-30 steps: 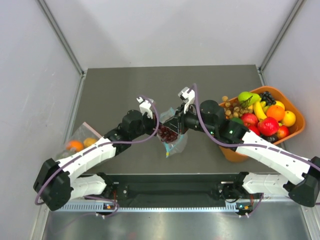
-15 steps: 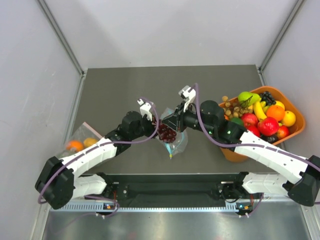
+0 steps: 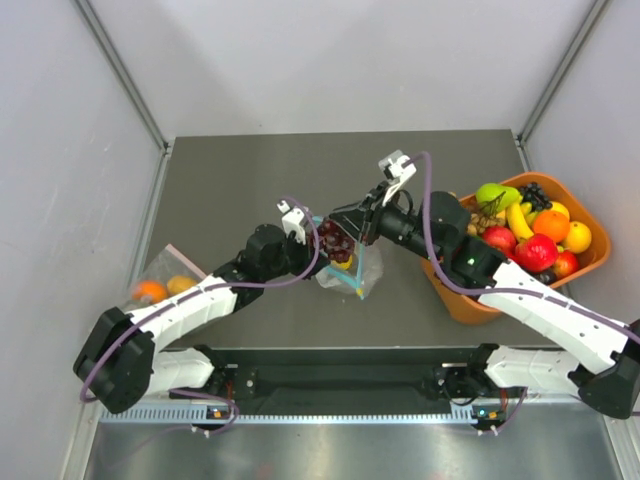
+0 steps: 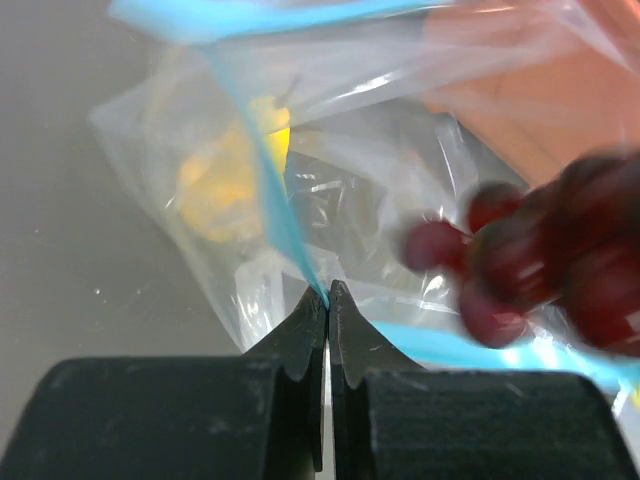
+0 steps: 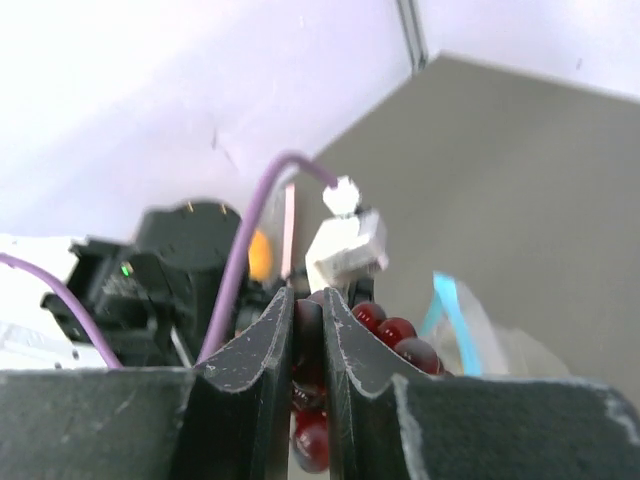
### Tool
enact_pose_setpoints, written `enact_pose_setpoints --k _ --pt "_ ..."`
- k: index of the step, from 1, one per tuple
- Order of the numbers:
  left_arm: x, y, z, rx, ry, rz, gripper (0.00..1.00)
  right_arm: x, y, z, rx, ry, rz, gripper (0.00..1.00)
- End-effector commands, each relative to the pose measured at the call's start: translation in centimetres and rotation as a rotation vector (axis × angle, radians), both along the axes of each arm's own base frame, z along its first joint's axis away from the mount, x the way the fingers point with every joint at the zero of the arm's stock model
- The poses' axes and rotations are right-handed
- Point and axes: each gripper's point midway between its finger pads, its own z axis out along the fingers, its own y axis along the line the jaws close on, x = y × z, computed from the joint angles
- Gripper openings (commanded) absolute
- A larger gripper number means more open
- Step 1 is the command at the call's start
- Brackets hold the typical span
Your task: Open the zip-top bag and remove the fake food
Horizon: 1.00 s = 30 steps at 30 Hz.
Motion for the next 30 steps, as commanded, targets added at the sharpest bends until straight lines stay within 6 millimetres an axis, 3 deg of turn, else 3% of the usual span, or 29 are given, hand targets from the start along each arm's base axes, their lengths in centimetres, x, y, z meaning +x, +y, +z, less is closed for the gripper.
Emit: enact_pose_setpoints --k 1,8,12,16,21,30 --pt "0.2 -0.6 0.5 -0.043 -0.021 -0.015 0.00 0.0 -1.6 6.8 0.193 -0.135 -0.039 0.02" --pt "1.1 -0.8 1.1 -0.036 -0.038 0.000 0.00 -1.6 -1.3 7.5 0.193 -0.132 0.045 0.03" --pt "0.9 -1.2 0.9 -0.036 -0.024 -0.020 0.00 -1.0 -2.7 7.4 0.156 -0.140 -0.030 0.03" --pt "0.7 -1.0 0.4 -0.031 -0.011 -0.021 0.00 -0.7 -4.6 8.7 0.138 -0.173 -0.092 0.03" --pt "0.4 -0.7 0.3 -0.028 -0.014 -0.016 0.00 0.7 -9.0 10.1 0.106 -0.218 -0.224 0.03" --pt "0.6 -0.9 0.3 -0.021 -0.020 -0.025 0.00 0.7 -18.3 14.6 0.069 -0.329 -0.500 0.03"
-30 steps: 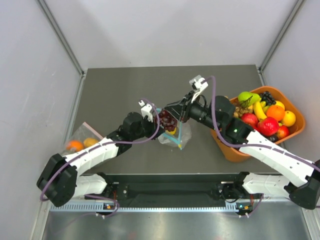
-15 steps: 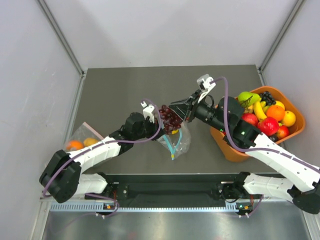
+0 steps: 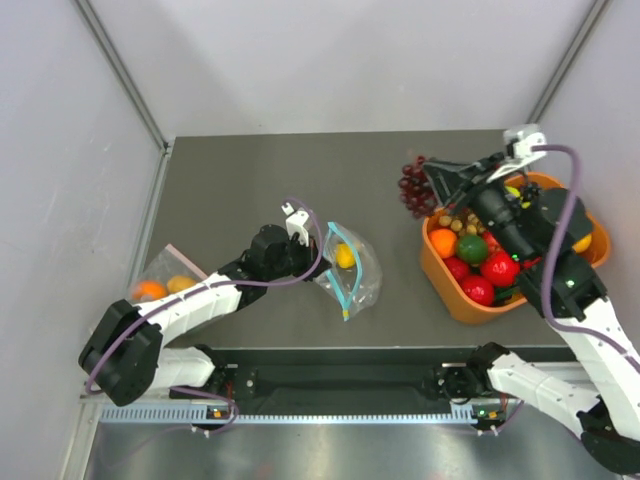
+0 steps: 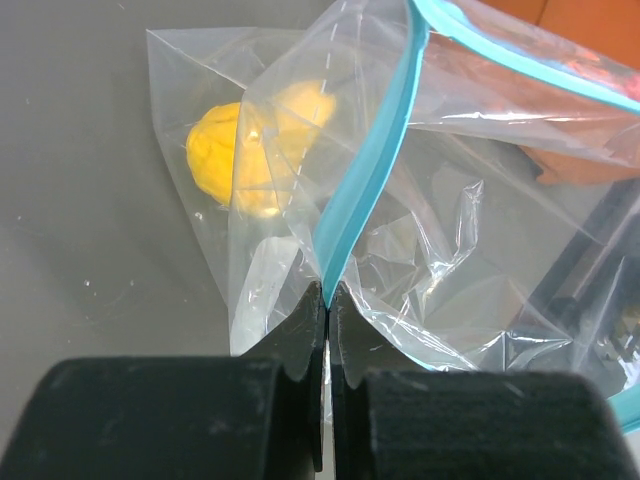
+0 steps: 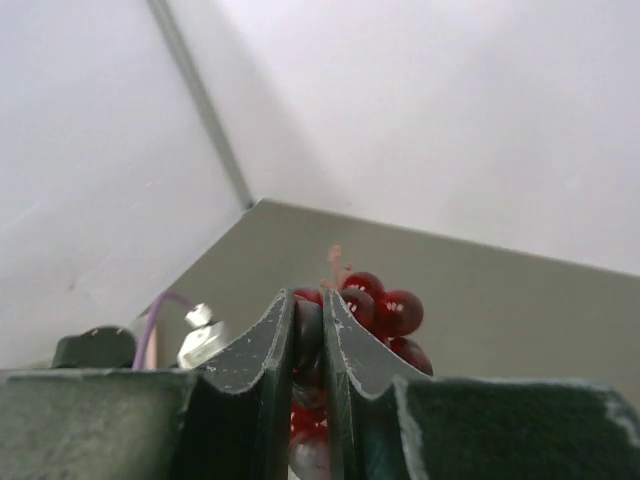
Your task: Open the zip-top bag and remove the fake food
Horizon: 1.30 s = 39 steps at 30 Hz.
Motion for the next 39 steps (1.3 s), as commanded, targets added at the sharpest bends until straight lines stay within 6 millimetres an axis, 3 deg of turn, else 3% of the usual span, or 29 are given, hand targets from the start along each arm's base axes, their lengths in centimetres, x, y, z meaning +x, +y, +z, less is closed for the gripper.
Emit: enact_pose_setpoints --k 1,8,11,15,19,23,24,25,27,28,29,30,34,39 --pt "0.7 -0.7 1.8 -0.040 -0.054 -0.014 0.00 -1.1 -4.3 4.4 0.000 -0.114 -0.139 0.03" --pt "0.5 -0.5 1.9 -0.031 -0.059 -0.021 0.00 -0.5 -12.3 5.7 -0.061 -0.134 -0.510 0.04" --pt "0.5 -0.4 1.8 -0.026 -0.061 -0.020 0.00 -0.3 -14.4 6.2 -0.092 -0.133 -0.615 0.04" --pt "0.4 -0.4 2.0 -0.027 -0.067 -0.024 0.00 0.5 -15.8 7.4 -0.137 -0.140 -0.682 0.04" --pt "0.3 -0.3 2.1 -0.027 -0.073 -0.026 0.00 2.8 -16.9 7.7 -0.166 -0.115 -0.712 0.04" --pt "0.2 -0.1 2.1 -0.018 -0.079 -0.024 0.00 4.7 -20.6 8.0 -0.144 -0.093 -0.757 0.04" --pt "0.3 0.0 2.1 -0.014 -0.084 -0.022 0.00 5.9 -21.2 7.4 -0.116 -0.062 -0.747 0.04" --pt "0.2 0.2 1.9 -0.009 -0.080 -0.020 0.00 6.0 -23.5 7.4 -0.103 -0.059 -0.791 0.04" --pt "0.2 0.3 1.9 -0.005 -0.083 -0.017 0.00 7.6 -24.0 6.3 -0.052 -0.027 -0.710 0.04" --pt "0.1 0.4 1.8 -0.004 -0.082 -0.019 0.00 7.6 -26.0 6.6 -0.037 -0.047 -0.743 0.04" --pt "0.2 0.5 1.7 -0.001 -0.082 -0.015 0.00 8.3 -25.8 5.8 -0.028 -0.029 -0.682 0.04" --pt "0.2 0.5 1.7 -0.001 -0.082 -0.015 0.00 8.9 -27.4 5.5 0.001 -0.022 -0.692 0.04" --pt "0.2 0.6 1.4 0.006 -0.078 -0.011 0.00 10.9 -29.6 3.0 0.032 0.035 -0.661 0.04" --pt "0.4 0.3 1.0 0.005 -0.066 -0.017 0.00 13.9 -32.1 -1.5 0.051 0.135 -0.641 0.04"
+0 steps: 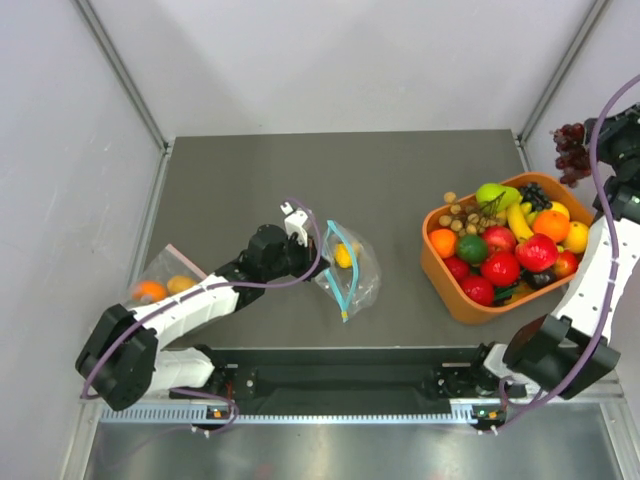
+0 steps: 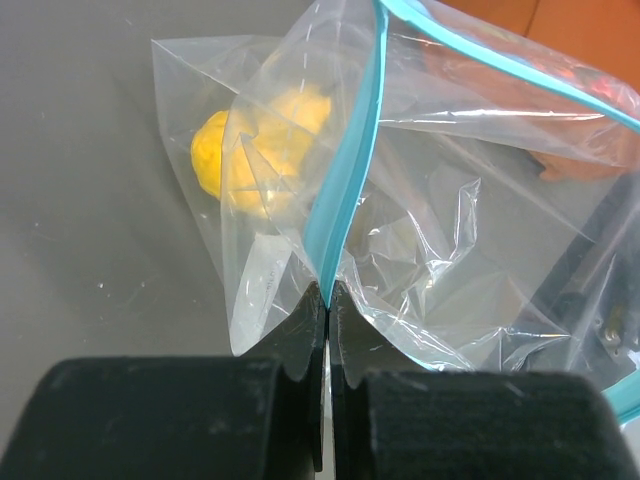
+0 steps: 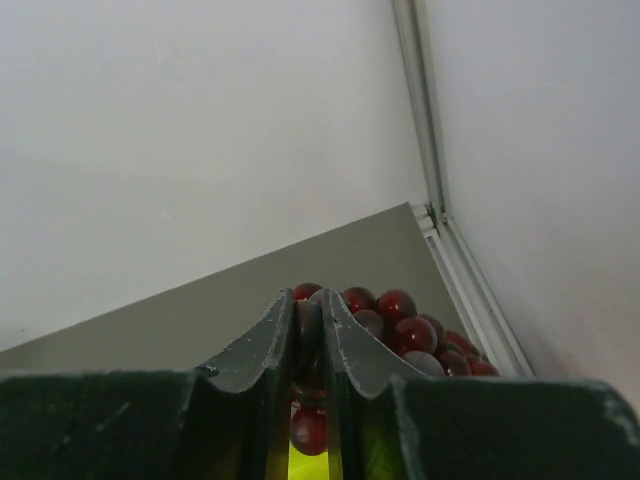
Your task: Open the zip-top bag and remove the fake food
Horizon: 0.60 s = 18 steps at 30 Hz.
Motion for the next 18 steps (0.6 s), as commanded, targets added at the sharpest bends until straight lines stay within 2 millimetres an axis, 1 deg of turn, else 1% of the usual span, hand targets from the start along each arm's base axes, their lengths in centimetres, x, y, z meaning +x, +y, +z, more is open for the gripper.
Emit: enact_pose_setpoints --k 1,3,4,9,10,11,12,13,15,16,18 --pt "0.4 -0.1 0.3 -0.009 -0.027 -0.009 0.00 1.4 0.4 0.6 -0.006 -0.058 0.101 0.04" --pt "0.5 -0.3 0.1 -0.011 -0.023 -0.012 0.00 2.3 -0.1 -0.9 0.011 -0.037 0.108 0.04" --pt "0.4 -0.4 0.0 -0.012 -0.019 -0.016 0.00 2.6 -0.2 -1.3 0.016 -0.032 0.116 0.04" --pt "0.5 -0.5 -0.7 -0.003 -0.015 -0.020 0.00 3.7 -0.5 -2.3 0.016 -0.034 0.139 0.04" --pt "0.6 -0.5 -0.7 -0.002 -0.016 -0.020 0.00 3.8 -0.4 -2.4 0.018 -0.036 0.150 0.04" --pt "0.7 -0.6 -0.8 0.001 -0.015 -0.023 0.00 4.0 -0.3 -3.0 0.032 -0.026 0.157 0.04" --pt "0.7 -0.6 -0.9 0.002 -0.015 -0.025 0.00 4.1 -0.4 -2.8 0.020 -0.040 0.161 0.04" --pt "0.7 -0.6 -0.9 0.001 -0.014 -0.026 0.00 4.2 -0.4 -3.3 0.023 -0.034 0.163 0.04" --pt "0.8 -0.8 -1.1 0.005 -0.013 -0.031 0.00 4.2 -0.4 -3.7 0.013 -0.034 0.163 0.04" --pt "0.9 -0.8 -1.1 0.003 -0.014 -0.032 0.00 4.2 -0.4 -4.5 0.018 -0.023 0.166 0.04" --pt "0.9 -0.9 -1.3 0.005 -0.012 -0.038 0.00 4.2 -0.3 -5.1 0.013 -0.015 0.168 0.04"
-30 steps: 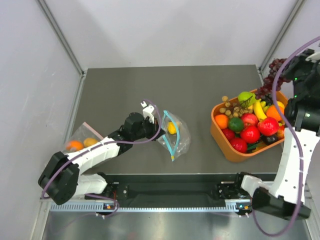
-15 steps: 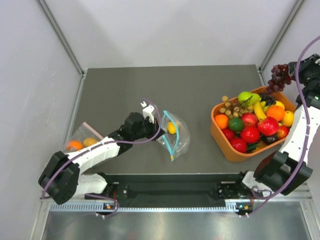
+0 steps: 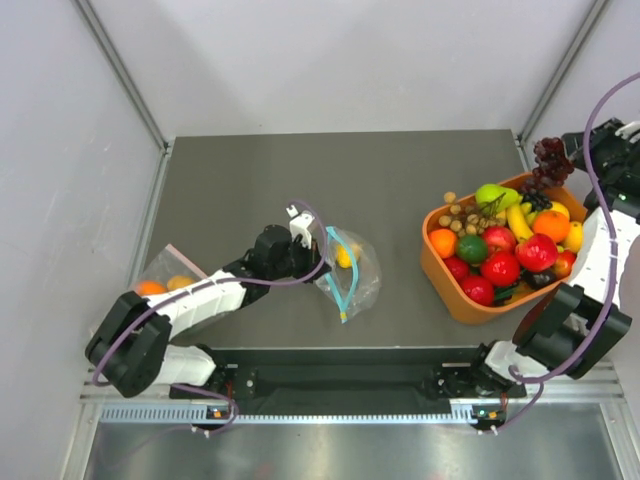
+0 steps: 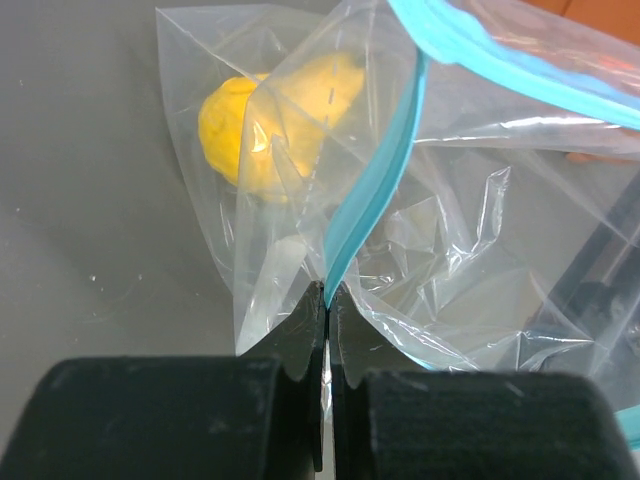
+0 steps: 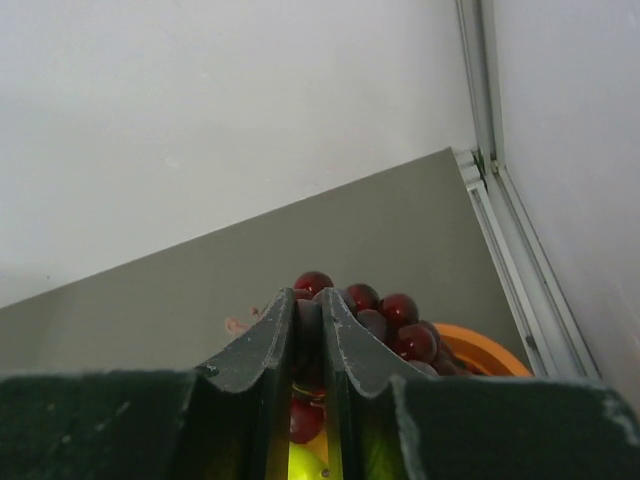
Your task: Open the zip-top bag and remove the fake food
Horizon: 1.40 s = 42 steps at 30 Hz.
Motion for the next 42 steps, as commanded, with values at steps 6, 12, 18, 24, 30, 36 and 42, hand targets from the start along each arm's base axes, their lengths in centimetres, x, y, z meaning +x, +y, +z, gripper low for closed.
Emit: enact_pose_setpoints --k 6,12,18,24,30,36,42 --pt "0.8 -1.1 0.7 -0.042 -0.049 -0.036 0.00 -1.5 1.6 -2.2 -0.070 -0.020 0.024 0.05" --pt "0.5 -1.2 0.4 -0.038 -0.038 -0.055 0.00 -4.9 2.1 -7.4 -0.061 0.109 -0.067 0.05" --pt "0.4 -1.4 0.9 -0.050 -0.042 -0.068 0.00 -8.6 2.8 -9.0 -0.073 0.155 -0.156 0.06" --pt "0.0 -1.3 1.1 -0.048 -0.041 -0.074 0.00 -9.7 2.8 -8.8 -0.092 0.192 -0.181 0.40" --pt "-0.1 -0.9 1.7 -0.047 -0.052 -0.064 0.00 -9.6 3.5 -6.9 -0.091 0.150 -0.148 0.72" --pt "-0.2 -0.8 2.4 -0.049 -0.062 -0.066 0.00 -10.1 5.0 -1.5 -0.120 0.033 -0.110 0.77" --pt "-0.4 -0.4 3.3 -0.043 -0.077 -0.066 0.00 -12.4 6.2 3.6 -0.177 -0.048 -0.134 0.78"
